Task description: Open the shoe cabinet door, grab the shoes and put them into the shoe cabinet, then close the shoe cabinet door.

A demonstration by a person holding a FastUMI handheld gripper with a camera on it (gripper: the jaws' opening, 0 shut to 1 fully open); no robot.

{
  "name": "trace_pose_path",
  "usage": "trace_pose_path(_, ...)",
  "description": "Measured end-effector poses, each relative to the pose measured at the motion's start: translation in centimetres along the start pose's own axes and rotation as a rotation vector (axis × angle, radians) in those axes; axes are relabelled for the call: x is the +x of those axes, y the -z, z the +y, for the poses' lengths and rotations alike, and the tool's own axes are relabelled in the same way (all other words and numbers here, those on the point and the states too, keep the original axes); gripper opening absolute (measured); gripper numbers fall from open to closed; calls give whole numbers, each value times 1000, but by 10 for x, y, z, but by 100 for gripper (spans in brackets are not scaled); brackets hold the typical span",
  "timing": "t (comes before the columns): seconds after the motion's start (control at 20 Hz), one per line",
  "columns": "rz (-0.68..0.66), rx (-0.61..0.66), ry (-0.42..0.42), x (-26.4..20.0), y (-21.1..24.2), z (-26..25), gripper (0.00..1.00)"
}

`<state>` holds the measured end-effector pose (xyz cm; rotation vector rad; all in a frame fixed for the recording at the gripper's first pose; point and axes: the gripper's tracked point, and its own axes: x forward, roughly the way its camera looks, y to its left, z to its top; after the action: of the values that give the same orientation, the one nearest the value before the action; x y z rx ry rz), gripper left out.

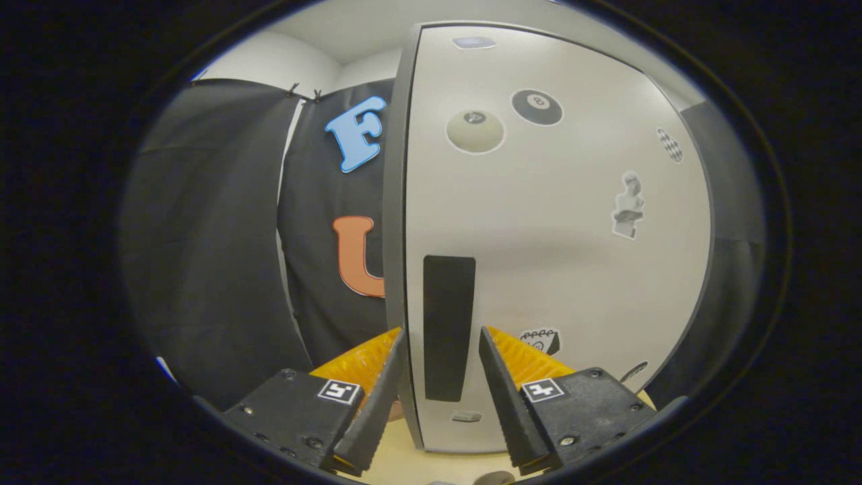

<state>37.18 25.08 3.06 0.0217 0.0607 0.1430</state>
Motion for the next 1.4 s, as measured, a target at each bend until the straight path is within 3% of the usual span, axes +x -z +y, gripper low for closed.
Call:
trace_pose_path(0.15,3,53,21,6,3,-4,55)
trace_pose_path(0.2,4,57,23,6,4,-3,41)
trace_pose_path(0.55,43,41,-57,-6,7,-6,32)
trace_pose_path(0.95,33,22,-110,-90,9,-10,29)
trace_pose_path(1.15,32,31,-100,-127,12,-28,28)
trace_pose_path(1.4,20,35,-18,-160,15,-55,26)
